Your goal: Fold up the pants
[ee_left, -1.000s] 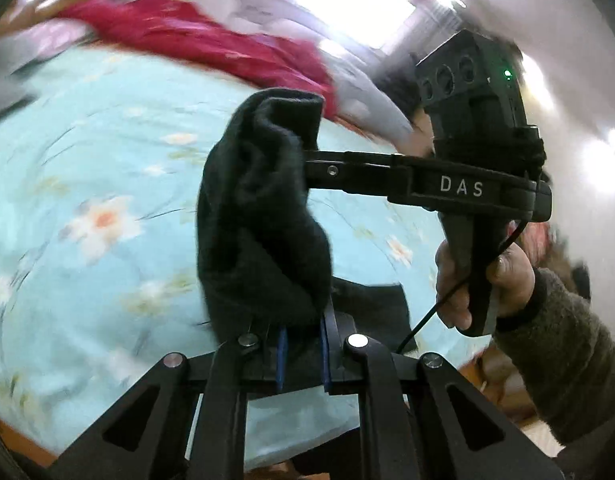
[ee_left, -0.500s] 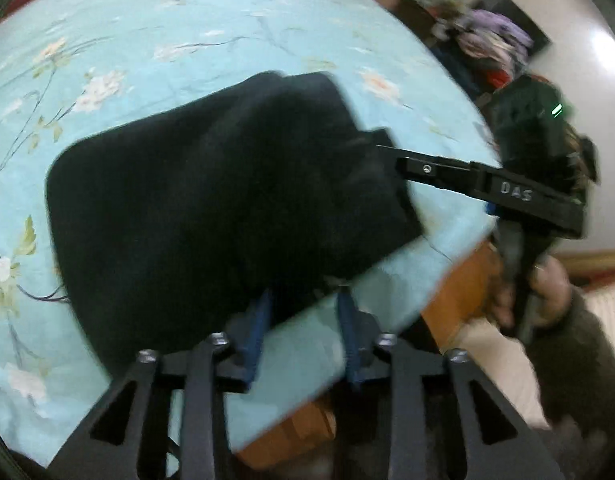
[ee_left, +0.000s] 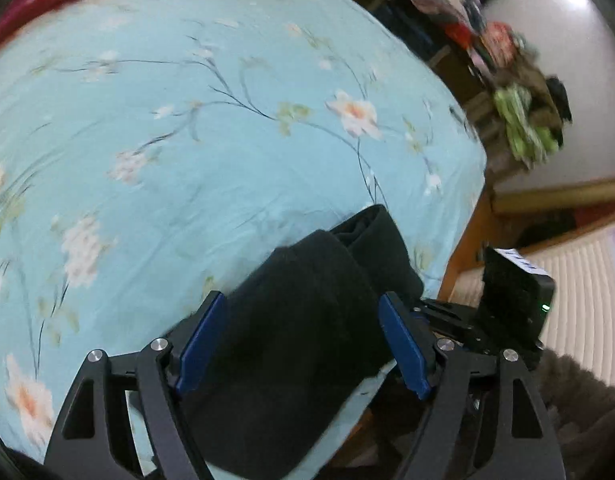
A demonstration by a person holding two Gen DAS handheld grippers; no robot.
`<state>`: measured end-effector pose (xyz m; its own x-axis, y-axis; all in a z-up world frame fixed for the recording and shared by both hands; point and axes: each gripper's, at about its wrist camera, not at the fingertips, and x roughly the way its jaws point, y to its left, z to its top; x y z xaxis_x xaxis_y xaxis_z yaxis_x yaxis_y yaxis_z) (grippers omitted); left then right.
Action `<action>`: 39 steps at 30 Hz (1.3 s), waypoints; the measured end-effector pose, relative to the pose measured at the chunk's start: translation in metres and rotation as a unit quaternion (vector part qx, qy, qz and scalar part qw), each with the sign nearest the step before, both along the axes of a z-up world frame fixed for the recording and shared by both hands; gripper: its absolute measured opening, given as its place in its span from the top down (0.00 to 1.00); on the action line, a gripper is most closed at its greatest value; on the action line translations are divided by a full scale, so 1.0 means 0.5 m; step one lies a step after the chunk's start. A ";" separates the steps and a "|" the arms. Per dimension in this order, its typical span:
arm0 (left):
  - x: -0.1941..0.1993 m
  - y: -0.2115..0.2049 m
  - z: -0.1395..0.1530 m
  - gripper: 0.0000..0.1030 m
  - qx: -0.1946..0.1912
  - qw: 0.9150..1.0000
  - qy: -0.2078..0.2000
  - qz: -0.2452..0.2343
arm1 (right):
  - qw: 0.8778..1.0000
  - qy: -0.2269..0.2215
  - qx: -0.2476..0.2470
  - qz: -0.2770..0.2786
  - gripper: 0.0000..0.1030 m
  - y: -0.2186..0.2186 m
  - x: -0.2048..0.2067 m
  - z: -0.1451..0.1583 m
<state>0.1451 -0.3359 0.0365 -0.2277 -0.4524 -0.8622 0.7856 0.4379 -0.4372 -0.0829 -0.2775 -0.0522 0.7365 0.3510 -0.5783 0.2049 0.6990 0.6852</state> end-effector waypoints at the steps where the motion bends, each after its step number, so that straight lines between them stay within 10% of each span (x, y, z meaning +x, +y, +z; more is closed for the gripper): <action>1: 0.001 -0.007 -0.005 0.24 0.001 1.000 0.005 -0.006 | 1.000 0.001 -0.007 0.001 0.24 0.004 0.002 -0.001; 7: -0.004 -0.006 -0.113 0.29 -0.005 0.996 0.087 -0.022 | 1.000 -0.013 -0.003 -0.011 0.24 -0.002 0.003 -0.013; 10: -0.013 -0.001 -0.120 0.53 -0.011 0.998 0.056 -0.012 | 1.000 0.000 -0.012 -0.016 0.69 0.005 0.024 -0.026; 14: -0.036 0.009 -0.055 0.57 -0.050 0.997 0.049 -0.014 | 0.998 -0.007 0.054 -0.021 0.74 -0.018 0.029 -0.022; 20: -0.137 -0.069 -0.020 0.35 -0.065 0.996 -0.007 -0.053 | 0.991 -0.056 0.108 -0.050 0.74 -0.069 -0.071 0.034; 23: -0.141 -0.118 -0.151 0.35 0.043 0.999 -0.027 -0.001 | 0.990 0.015 0.114 -0.078 0.74 -0.091 -0.086 -0.054; 29: -0.132 -0.041 -0.087 0.31 -0.005 0.992 -0.027 0.120 | 0.988 0.012 0.129 -0.081 0.69 -0.107 -0.108 -0.068; 34: -0.160 0.094 -0.039 0.22 0.003 0.963 -0.107 0.246 | 0.992 -0.003 0.053 -0.115 0.46 -0.126 -0.140 -0.023; 39: -0.196 0.190 -0.072 0.22 0.027 0.939 -0.100 0.329 | 0.992 0.030 0.019 -0.119 0.33 -0.112 -0.148 -0.011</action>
<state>0.0470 -0.2407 0.0007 0.2542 -0.3934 -0.8835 0.4011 0.8741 -0.2738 -0.1571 -0.3333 -0.0579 0.7656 0.1934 -0.6136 0.4023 0.6004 0.6911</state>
